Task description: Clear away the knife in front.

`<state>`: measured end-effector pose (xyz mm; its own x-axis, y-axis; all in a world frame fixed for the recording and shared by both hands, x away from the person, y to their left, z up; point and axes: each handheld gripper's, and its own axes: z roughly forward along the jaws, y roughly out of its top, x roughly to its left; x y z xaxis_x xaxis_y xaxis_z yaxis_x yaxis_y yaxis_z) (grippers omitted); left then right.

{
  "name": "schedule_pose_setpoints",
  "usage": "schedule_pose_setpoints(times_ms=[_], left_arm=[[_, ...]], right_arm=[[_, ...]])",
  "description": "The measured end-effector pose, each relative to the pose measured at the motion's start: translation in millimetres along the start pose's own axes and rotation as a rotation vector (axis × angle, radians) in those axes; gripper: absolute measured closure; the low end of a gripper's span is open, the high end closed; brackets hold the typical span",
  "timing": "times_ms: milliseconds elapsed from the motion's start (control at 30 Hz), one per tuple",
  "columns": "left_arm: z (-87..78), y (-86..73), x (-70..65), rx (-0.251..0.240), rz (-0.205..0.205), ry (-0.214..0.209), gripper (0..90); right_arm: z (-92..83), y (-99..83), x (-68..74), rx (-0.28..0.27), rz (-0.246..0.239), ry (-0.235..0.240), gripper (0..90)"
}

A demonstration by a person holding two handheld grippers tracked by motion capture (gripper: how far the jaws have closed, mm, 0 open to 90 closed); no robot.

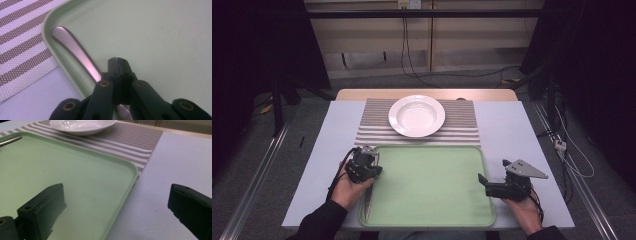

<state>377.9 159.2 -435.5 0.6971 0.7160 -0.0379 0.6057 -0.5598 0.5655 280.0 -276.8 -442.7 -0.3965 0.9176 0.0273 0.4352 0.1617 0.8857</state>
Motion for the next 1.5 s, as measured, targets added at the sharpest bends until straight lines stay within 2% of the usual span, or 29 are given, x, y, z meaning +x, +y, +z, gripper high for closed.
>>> schedule_pose_setpoints(times_ms=[67,233,400,533,667,800,900,1000,1167,1200,1267,1400,1500], left_arm=[[0.0,-0.6,0.5,-0.003,-0.015,-0.011,90.0],[0.1,-1.0,0.5,-0.009,-0.022,-0.015,89.5],[-1.4,-0.7,1.2,-0.025,-0.005,-0.022,83.0],[-3.7,0.2,0.0,-0.063,0.006,-0.020,75.3],[-5.7,1.2,-1.7,-0.097,0.017,-0.021,62.2],[-7.5,2.2,-1.7,-0.138,0.006,-0.009,37.9],[-9.8,3.2,-1.1,-0.181,-0.019,-0.001,18.8],[-14.6,5.7,1.1,-0.217,-0.029,0.005,7.8],[-26.9,6.0,3.4,-0.282,-0.062,-0.004,6.6],[-29.8,5.6,2.9,-0.297,-0.060,0.007,6.6],[-34.4,4.1,1.4,-0.306,-0.029,0.039,6.6],[-41.7,-2.3,-0.3,-0.326,-0.007,0.063,6.5],[-46.9,-8.6,0.8,-0.345,-0.019,0.081,6.5]], right_arm=[[-0.2,0.0,0.1,-0.001,-0.001,0.000,0.8],[-0.4,-0.1,-0.1,0.000,0.001,0.001,0.8],[-0.1,0.1,0.3,-0.001,0.000,0.001,0.8],[-0.1,0.1,0.2,0.000,0.000,0.001,0.8],[-0.2,0.0,0.1,-0.001,0.000,0.001,0.8],[-0.1,0.1,0.2,-0.001,0.000,0.001,0.8],[0.0,0.2,0.1,-0.001,0.000,0.002,0.8],[0.3,0.2,0.0,-0.002,0.002,0.003,0.8],[0.3,0.2,-0.2,-0.004,0.004,0.005,0.8],[0.3,0.2,-0.3,-0.002,0.006,0.005,0.8],[0.1,0.1,-0.5,-0.003,0.007,0.004,0.8],[-0.4,-0.1,-0.8,-0.002,0.008,0.000,0.8],[-0.7,-0.4,-0.9,-0.004,0.007,-0.003,0.8]])
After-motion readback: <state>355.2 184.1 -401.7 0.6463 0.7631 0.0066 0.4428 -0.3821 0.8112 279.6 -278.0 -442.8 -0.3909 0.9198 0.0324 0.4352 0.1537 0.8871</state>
